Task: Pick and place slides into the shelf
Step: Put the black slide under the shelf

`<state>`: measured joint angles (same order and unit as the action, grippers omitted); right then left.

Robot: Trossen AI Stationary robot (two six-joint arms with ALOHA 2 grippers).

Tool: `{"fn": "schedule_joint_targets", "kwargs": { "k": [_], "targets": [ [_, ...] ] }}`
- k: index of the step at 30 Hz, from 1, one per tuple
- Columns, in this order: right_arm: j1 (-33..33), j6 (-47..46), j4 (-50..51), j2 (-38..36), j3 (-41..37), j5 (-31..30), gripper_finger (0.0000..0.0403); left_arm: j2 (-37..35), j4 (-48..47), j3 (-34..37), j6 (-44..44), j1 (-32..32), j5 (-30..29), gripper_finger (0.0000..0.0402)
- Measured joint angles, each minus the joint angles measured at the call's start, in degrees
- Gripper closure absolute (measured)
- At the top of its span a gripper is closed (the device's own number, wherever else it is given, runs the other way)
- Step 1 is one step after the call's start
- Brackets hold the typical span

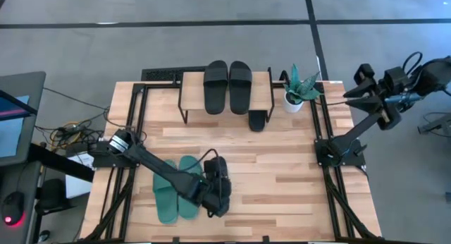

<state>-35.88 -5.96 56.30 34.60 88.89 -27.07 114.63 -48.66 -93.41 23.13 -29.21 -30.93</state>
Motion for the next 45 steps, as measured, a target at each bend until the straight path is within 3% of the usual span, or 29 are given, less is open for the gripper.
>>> {"fn": "schedule_joint_targets", "kwargs": {
  "k": [10, 20, 30, 34, 39, 45],
  "targets": [
    [-0.02, 2.46, -1.36, -1.77, -5.59, 0.15, 0.0305, 4.62, -3.26, 0.02, 4.16, -1.37, 2.23, 0.0219],
    [-0.05, 1.53, -2.20, -2.50, -6.00, 0.22, 0.0305, 6.49, -8.79, 0.04, 11.57, -1.52, -2.35, 0.0219],
    [-0.04, 1.90, -2.43, -2.44, -5.99, 0.22, 0.0305, 7.42, -10.80, 0.07, 11.29, -0.05, -3.88, 0.0224],
    [-0.04, 1.90, -2.43, -2.44, -5.99, 0.22, 0.0305, 8.51, -10.58, 0.09, 9.78, 0.72, -2.27, 0.0270],
    [-0.04, 1.90, -2.43, -2.44, -5.99, 0.22, 0.0305, 9.15, -8.91, 0.02, 9.22, 1.18, -2.07, 0.0376],
    [-0.05, 1.97, -1.98, -2.44, -5.97, 0.22, 0.0305, 9.16, -8.69, -0.79, 9.38, 1.43, -6.06, 0.0397]
  ]
}}
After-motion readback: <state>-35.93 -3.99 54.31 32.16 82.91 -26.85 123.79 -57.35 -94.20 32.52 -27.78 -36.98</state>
